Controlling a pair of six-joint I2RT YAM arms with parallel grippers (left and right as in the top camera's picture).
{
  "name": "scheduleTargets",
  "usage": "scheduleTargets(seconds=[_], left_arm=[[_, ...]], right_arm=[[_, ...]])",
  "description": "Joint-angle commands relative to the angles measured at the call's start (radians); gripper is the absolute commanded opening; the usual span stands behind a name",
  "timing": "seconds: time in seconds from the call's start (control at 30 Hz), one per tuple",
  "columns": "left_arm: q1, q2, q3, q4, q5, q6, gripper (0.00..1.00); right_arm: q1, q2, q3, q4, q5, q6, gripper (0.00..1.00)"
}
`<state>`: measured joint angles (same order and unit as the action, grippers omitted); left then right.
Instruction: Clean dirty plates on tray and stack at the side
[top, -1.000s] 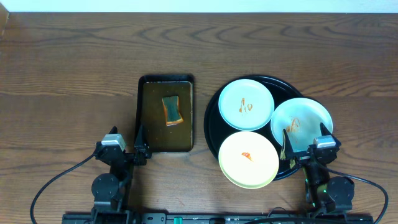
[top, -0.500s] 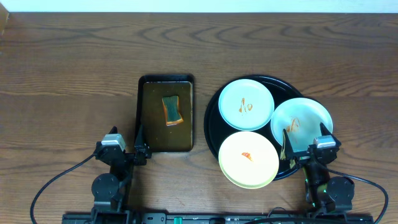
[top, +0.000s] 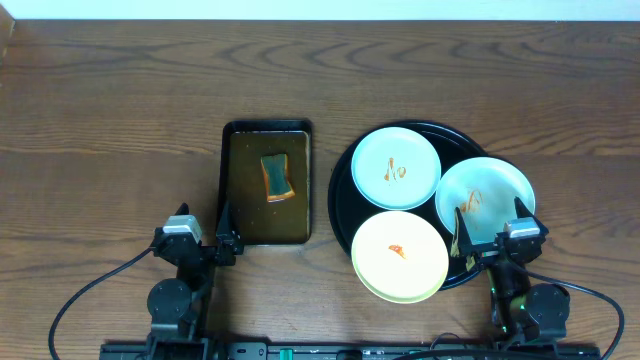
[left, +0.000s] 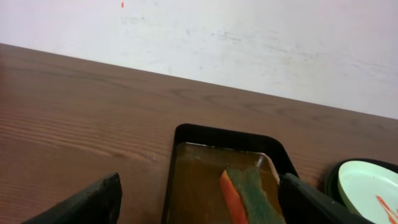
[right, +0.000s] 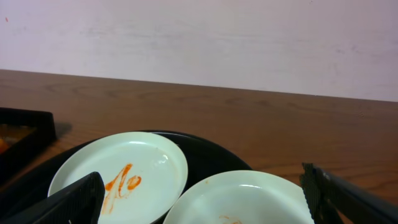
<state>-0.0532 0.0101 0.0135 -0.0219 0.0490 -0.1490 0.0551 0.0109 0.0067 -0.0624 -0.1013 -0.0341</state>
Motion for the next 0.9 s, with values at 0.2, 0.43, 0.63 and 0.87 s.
scheduleTargets(seconds=[0.2,0.43,0.63,0.87], left_arm=[[0.005,0.040,0.003,-0.049,-0.013,0.011,0.81],[0.005,0.153,0.062,-0.050,-0.013,0.018,0.81],[0.005,0.298,0.177,-0.122,-0.013,0.018,0.81],[0.005,0.494,0.352,-0.227,-0.013,0.018,0.81]], right_arm=[[0.005,-0.003,-0.001,-0.002,-0.001,0.030,0.99],[0.005,0.002,0.014,-0.029,0.019,0.067,0.99],[0.005,0.044,0.095,-0.117,0.023,0.089,0.99],[0.005,0.224,0.252,-0.227,0.026,0.090,0.99]])
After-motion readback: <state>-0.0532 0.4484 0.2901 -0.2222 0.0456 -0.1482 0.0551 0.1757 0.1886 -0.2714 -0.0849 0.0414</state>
